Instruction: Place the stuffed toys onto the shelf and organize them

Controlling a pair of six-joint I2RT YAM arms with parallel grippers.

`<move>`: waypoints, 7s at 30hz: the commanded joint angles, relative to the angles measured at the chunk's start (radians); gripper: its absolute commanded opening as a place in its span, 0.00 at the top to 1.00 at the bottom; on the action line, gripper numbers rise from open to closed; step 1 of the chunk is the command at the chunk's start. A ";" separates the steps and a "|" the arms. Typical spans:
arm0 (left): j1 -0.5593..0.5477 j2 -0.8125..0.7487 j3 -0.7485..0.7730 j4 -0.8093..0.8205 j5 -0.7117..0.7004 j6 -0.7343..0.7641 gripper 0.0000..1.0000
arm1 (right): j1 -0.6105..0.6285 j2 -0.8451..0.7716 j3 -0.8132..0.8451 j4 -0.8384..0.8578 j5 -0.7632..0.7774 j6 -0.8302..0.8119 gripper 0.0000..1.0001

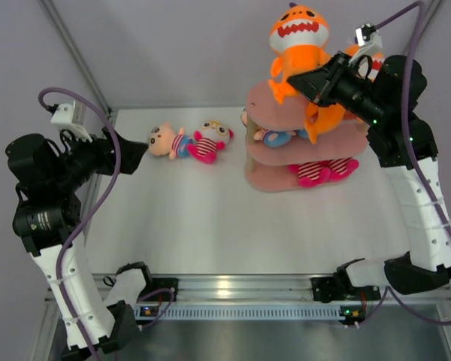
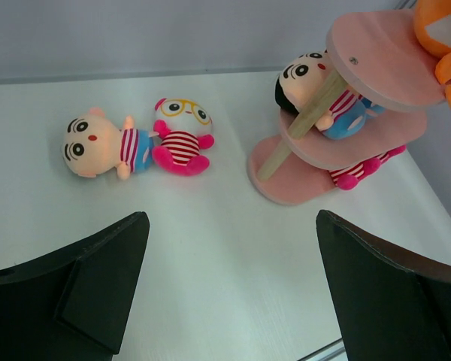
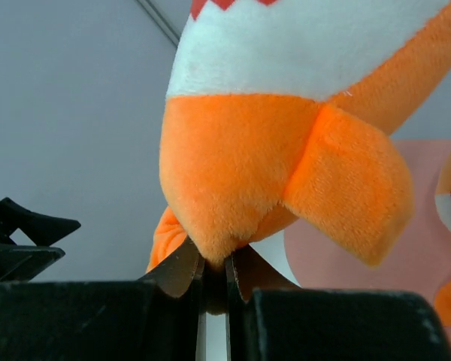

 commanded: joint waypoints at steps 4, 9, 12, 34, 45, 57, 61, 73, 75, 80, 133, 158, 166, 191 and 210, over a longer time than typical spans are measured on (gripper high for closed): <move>-0.007 0.013 0.002 -0.024 -0.025 0.050 0.01 | -0.015 0.062 -0.006 -0.054 -0.149 -0.003 1.00; -0.009 0.022 0.002 -0.024 -0.021 0.045 0.01 | -0.014 0.094 -0.041 -0.044 -0.154 -0.010 1.00; -0.007 0.020 -0.002 -0.026 -0.024 0.050 0.01 | -0.015 0.108 -0.063 -0.050 -0.130 -0.024 1.00; -0.009 0.014 -0.044 -0.024 -0.011 0.057 0.01 | -0.055 -0.035 -0.170 -0.083 0.022 -0.026 0.47; -0.009 0.035 -0.215 -0.023 -0.076 0.163 0.05 | -0.043 -0.091 -0.143 -0.158 0.077 -0.061 0.33; -0.444 0.333 -0.230 0.048 -0.667 0.321 0.31 | -0.021 -0.102 0.038 -0.262 0.119 -0.115 0.32; -0.460 0.456 -0.220 0.122 -0.805 0.355 0.42 | -0.017 -0.140 0.009 -0.268 0.137 -0.161 0.32; -0.524 0.936 -0.006 0.178 -1.026 0.375 0.50 | -0.011 -0.280 -0.139 -0.144 0.171 -0.282 0.33; -0.526 0.986 0.040 0.178 -1.037 0.369 0.48 | -0.011 -0.305 -0.158 -0.132 0.177 -0.296 0.33; -0.526 1.132 0.115 0.177 -1.111 0.382 0.48 | -0.011 -0.352 -0.216 -0.097 0.186 -0.329 0.33; -0.475 -0.070 -0.193 -0.461 -0.018 0.905 1.00 | 0.717 -0.001 -0.252 0.074 -0.102 -0.696 0.23; -0.532 -0.116 -0.215 -0.543 0.084 0.962 1.00 | 0.632 0.318 0.041 -0.112 -0.386 -0.816 0.15; -0.532 -0.126 -0.247 -0.543 0.101 0.981 1.00 | 0.689 0.271 -0.074 -0.264 -0.397 -0.840 0.64; -0.530 -0.126 -0.368 -0.383 -0.078 0.873 0.19 | 0.795 -0.229 -0.463 -0.964 0.752 -1.172 1.00; -0.530 -0.055 -0.371 -0.382 -0.080 0.902 0.19 | 0.249 -0.521 -0.829 -0.356 0.911 -1.920 1.00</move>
